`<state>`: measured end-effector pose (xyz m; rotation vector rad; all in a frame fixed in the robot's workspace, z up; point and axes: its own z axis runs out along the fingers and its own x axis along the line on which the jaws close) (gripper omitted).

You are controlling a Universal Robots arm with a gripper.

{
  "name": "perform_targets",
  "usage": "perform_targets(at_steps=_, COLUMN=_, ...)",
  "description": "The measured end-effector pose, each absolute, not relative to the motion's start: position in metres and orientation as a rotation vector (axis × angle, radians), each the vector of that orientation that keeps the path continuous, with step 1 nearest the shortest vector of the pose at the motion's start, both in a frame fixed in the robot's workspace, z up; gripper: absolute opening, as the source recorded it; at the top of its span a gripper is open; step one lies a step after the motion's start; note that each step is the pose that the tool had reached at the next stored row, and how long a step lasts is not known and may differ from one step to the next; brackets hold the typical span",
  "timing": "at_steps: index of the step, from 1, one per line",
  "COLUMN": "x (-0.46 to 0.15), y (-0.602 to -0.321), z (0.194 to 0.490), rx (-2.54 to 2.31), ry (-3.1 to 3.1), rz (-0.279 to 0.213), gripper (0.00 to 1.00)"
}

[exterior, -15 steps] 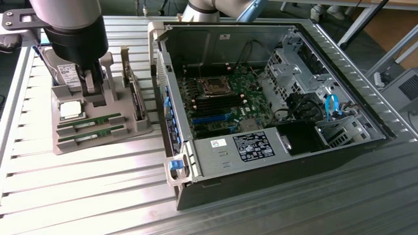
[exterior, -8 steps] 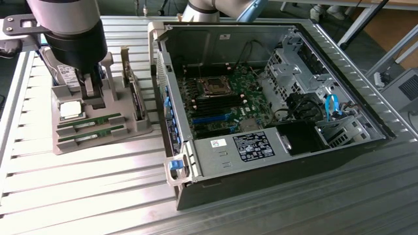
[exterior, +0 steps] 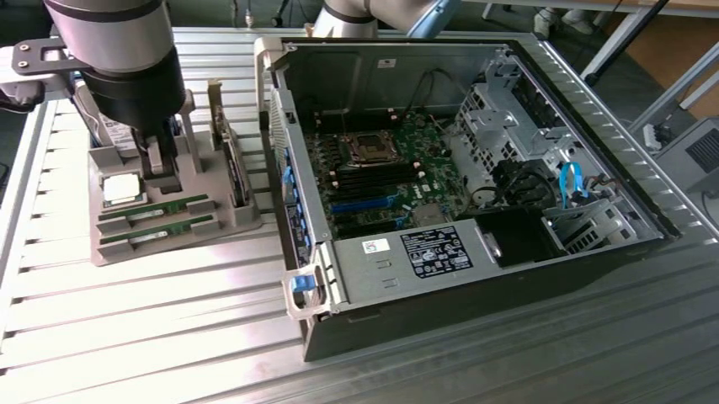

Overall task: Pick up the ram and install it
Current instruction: 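Pick up the ram and move it above insertion slot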

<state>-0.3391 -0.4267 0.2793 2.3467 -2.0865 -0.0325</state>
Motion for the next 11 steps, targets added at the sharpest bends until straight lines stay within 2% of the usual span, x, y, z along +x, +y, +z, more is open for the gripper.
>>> perform_targets(at_steps=11, x=-0.341, y=-0.427, z=0.266, rx=2.347, ry=-2.086, rz=-0.032, gripper=0.33)
